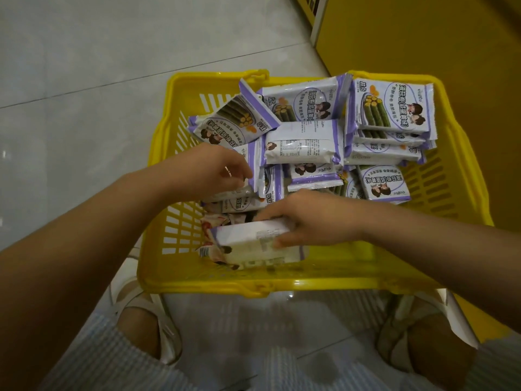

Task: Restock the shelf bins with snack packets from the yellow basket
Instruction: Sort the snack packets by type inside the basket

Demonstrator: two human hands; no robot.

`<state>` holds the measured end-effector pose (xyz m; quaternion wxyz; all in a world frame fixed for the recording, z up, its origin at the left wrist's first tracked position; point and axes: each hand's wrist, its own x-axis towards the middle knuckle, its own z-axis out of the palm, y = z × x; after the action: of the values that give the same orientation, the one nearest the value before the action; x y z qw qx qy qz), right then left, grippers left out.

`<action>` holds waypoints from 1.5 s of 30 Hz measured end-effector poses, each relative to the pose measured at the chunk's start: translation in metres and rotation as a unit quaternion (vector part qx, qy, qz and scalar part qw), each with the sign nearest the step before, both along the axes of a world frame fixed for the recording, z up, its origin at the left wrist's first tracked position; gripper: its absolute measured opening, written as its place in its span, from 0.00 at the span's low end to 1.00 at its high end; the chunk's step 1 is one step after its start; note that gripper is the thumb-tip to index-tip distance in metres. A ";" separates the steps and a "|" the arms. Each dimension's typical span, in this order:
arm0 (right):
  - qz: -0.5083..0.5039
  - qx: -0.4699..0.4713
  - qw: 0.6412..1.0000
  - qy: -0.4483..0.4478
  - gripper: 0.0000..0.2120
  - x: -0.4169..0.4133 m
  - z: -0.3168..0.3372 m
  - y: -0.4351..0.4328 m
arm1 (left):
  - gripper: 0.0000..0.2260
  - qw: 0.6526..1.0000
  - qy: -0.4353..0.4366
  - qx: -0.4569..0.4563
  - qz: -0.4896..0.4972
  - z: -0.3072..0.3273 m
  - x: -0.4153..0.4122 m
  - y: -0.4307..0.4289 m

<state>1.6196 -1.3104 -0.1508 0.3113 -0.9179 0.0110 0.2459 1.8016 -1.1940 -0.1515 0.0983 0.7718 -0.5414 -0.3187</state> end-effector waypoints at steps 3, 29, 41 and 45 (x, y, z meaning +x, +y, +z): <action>-0.031 0.038 0.999 0.005 0.23 0.016 -0.019 0.023 | 0.06 0.998 0.007 0.051 -0.027 0.000 -0.002 0.001; -0.292 0.008 0.932 -0.216 0.08 -0.030 -0.010 -0.048 | 0.25 0.955 -0.233 -0.136 0.123 -0.021 -0.007 0.002; -0.106 -0.416 0.902 0.037 0.41 -0.093 -0.064 -0.096 | 0.36 0.947 -0.310 -0.086 0.026 -0.053 -0.012 0.004; -0.103 -0.435 0.891 0.080 0.45 -0.092 -0.069 -0.092 | 0.36 0.941 -0.326 -0.093 0.015 -0.055 -0.013 0.003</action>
<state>1.5271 -1.4024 -0.2193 -0.0977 -0.9324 0.2359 0.2559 1.7886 -1.1907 -0.2067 -0.0078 0.8290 -0.5592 0.0034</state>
